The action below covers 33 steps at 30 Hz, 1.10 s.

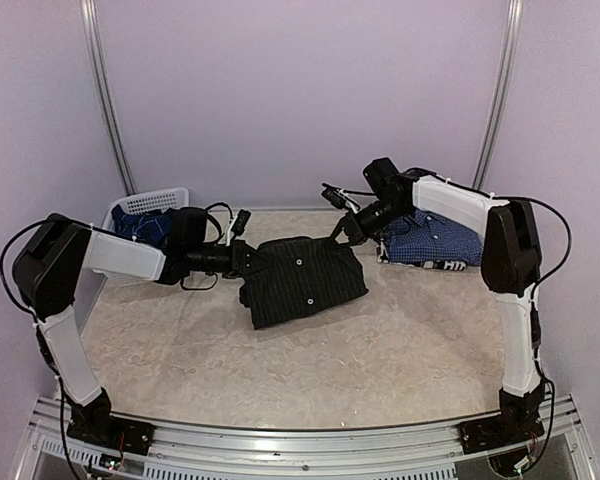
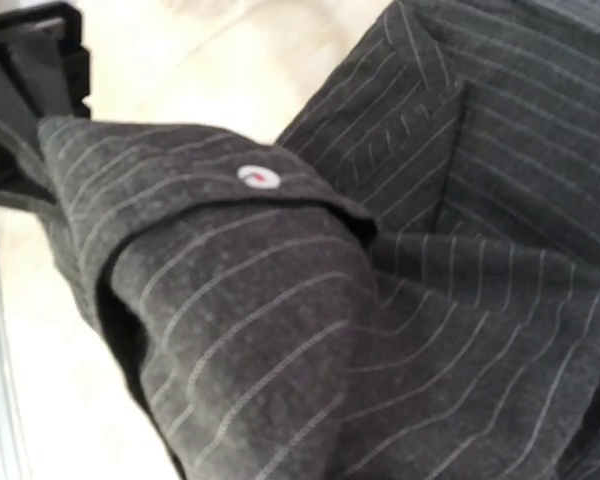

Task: Fold and stack the long sleeve shirts
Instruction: Smooth out the square-folded shirt at the center of the board.

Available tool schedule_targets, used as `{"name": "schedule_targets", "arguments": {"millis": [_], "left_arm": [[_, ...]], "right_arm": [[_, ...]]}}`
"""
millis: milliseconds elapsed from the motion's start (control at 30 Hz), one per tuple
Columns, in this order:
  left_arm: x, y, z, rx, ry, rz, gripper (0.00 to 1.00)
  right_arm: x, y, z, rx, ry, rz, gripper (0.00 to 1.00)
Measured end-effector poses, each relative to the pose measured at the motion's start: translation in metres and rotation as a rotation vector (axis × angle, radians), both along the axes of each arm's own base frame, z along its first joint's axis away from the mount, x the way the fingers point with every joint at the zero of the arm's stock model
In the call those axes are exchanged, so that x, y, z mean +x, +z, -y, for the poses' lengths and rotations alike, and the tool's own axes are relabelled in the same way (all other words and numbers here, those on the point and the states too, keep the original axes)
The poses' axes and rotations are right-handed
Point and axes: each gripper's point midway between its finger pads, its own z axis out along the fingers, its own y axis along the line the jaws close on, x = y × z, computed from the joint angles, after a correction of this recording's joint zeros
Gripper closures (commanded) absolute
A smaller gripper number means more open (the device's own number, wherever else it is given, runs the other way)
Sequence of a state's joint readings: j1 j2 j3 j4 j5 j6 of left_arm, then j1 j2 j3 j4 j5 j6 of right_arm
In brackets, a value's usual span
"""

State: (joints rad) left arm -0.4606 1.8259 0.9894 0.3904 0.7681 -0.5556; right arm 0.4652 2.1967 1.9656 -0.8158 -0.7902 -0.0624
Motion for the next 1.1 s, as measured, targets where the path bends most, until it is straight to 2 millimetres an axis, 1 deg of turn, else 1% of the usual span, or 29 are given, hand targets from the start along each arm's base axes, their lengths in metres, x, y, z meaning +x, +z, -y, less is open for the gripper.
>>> {"name": "schedule_targets", "arguments": {"millis": [67,100,167,233,267,300,367,400,467,500,567,633,667,700,733,800,833,900,967,1100], "left_arm": [[0.013,-0.003,-0.004,0.004,0.042,-0.009,1.00],[0.019,-0.005,-0.006,0.008,0.061,-0.013,1.00],[0.035,-0.016,-0.015,0.026,0.115,-0.032,1.00],[0.053,-0.029,-0.025,0.046,0.169,-0.054,1.00],[0.061,-0.037,-0.028,0.058,0.193,-0.065,0.97],[0.068,-0.043,-0.031,0.068,0.212,-0.075,0.92],[0.081,-0.054,-0.034,0.088,0.248,-0.084,0.88],[0.086,-0.059,-0.035,0.096,0.262,-0.087,0.82],[0.096,-0.067,-0.037,0.116,0.295,-0.086,0.60],[0.098,-0.069,-0.038,0.126,0.307,-0.083,0.53],[0.101,-0.072,-0.041,0.144,0.333,-0.083,0.43],[0.105,-0.073,-0.043,0.156,0.355,-0.075,0.33],[0.107,-0.073,-0.045,0.163,0.367,-0.070,0.24],[0.108,-0.073,-0.046,0.169,0.375,-0.064,0.20],[0.110,-0.073,-0.048,0.180,0.385,-0.054,0.15],[0.111,-0.073,-0.052,0.198,0.399,-0.048,0.10],[0.111,-0.072,-0.053,0.203,0.405,-0.046,0.02],[0.112,-0.064,-0.056,0.205,0.419,-0.026,0.01],[0.109,-0.052,-0.060,0.196,0.433,-0.006,0.01],[0.100,-0.022,-0.068,0.165,0.455,0.054,0.01]], "right_arm": [[0.012,-0.005,-0.003,0.003,-0.017,-0.001,0.89],[0.017,-0.008,-0.004,0.002,-0.028,-0.010,0.87],[0.037,-0.018,-0.002,-0.018,-0.074,-0.002,0.84],[0.057,-0.030,0.007,-0.038,-0.130,0.005,0.78],[0.069,-0.036,0.014,-0.051,-0.168,0.011,0.77],[0.075,-0.042,0.019,-0.062,-0.194,0.008,0.75],[0.090,-0.052,0.028,-0.085,-0.246,0.019,0.73],[0.096,-0.056,0.033,-0.095,-0.269,0.027,0.71],[0.104,-0.062,0.038,-0.108,-0.301,0.044,0.67],[0.105,-0.065,0.039,-0.110,-0.310,0.052,0.65],[0.101,-0.075,0.041,-0.119,-0.322,0.055,0.60],[0.088,-0.089,0.046,-0.140,-0.332,0.036,0.56],[0.079,-0.096,0.049,-0.152,-0.339,0.022,0.55],[0.072,-0.099,0.052,-0.160,-0.347,0.016,0.53],[0.066,-0.100,0.055,-0.165,-0.353,0.013,0.51],[0.056,-0.098,0.062,-0.173,-0.375,0.015,0.47],[0.053,-0.093,0.065,-0.170,-0.387,0.031,0.45],[0.049,-0.081,0.071,-0.160,-0.415,0.061,0.41],[0.044,-0.068,0.076,-0.145,-0.442,0.093,0.38],[0.034,-0.046,0.082,-0.105,-0.477,0.148,0.33]]}}
